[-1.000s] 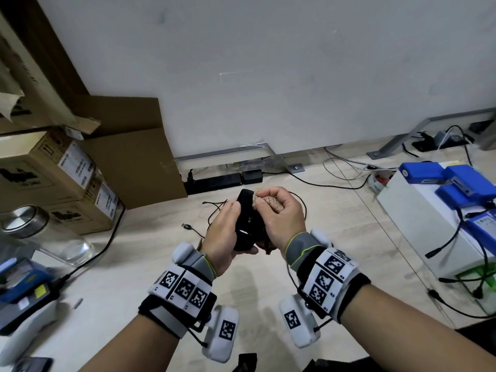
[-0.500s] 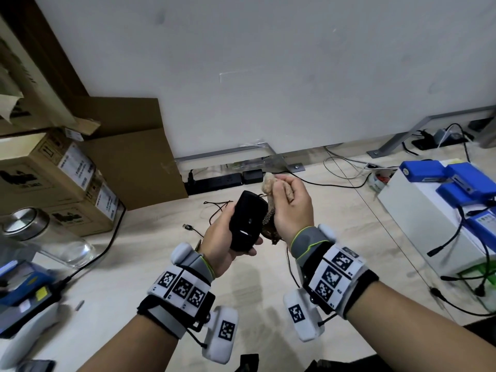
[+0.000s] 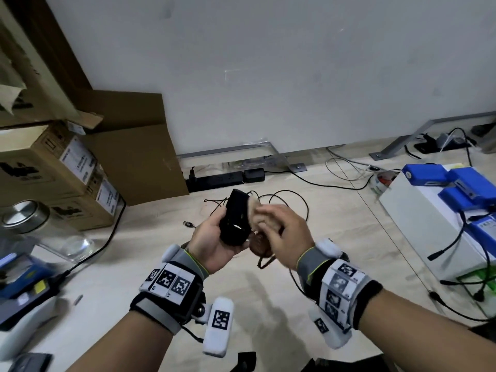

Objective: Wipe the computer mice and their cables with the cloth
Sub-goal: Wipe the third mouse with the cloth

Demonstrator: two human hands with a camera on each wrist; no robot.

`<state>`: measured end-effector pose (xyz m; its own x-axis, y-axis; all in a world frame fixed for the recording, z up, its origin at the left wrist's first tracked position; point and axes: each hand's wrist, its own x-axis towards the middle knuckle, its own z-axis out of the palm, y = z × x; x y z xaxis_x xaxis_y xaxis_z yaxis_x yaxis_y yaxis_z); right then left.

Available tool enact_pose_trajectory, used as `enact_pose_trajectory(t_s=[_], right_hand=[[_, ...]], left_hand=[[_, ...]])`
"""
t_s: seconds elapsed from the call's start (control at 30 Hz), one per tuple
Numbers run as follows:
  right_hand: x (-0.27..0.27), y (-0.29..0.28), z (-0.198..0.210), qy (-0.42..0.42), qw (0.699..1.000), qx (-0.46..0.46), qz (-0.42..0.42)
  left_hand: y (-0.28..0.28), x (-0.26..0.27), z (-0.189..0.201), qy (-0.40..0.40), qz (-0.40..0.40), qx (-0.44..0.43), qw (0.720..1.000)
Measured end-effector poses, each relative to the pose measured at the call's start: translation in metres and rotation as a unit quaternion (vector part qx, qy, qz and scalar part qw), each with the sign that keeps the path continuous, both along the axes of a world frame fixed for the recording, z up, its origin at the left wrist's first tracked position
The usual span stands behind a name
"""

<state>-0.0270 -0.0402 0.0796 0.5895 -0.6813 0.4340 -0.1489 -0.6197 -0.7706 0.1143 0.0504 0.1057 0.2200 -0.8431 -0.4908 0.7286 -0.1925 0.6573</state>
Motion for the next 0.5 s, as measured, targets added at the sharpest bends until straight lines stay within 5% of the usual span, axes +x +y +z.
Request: enact_pose_trajectory(t_s=[0.1, 0.2, 0.4, 0.5], right_hand=[[0.001, -0.015, 0.007, -0.053, 0.959, 0.247, -0.129], [0.004, -0.022, 0.019, -0.131, 0.922, 0.328, -0.159], [0.021, 0.002, 0.033, -0.108, 0.960, 0.247, -0.071], [0.023, 0.026, 0.017, 0.003, 0.997, 0.071, -0.038]], left_hand=[[0.006, 0.002, -0.006, -0.022, 0.000, -0.002, 1.000], [0.011, 0.004, -0.012, -0.024, 0.019, 0.016, 0.999], [0.004, -0.006, -0.019, -0.059, 0.060, 0.067, 0.994], [-0.002, -0.013, -0.018, -0.068, 0.105, 0.070, 0.990]])
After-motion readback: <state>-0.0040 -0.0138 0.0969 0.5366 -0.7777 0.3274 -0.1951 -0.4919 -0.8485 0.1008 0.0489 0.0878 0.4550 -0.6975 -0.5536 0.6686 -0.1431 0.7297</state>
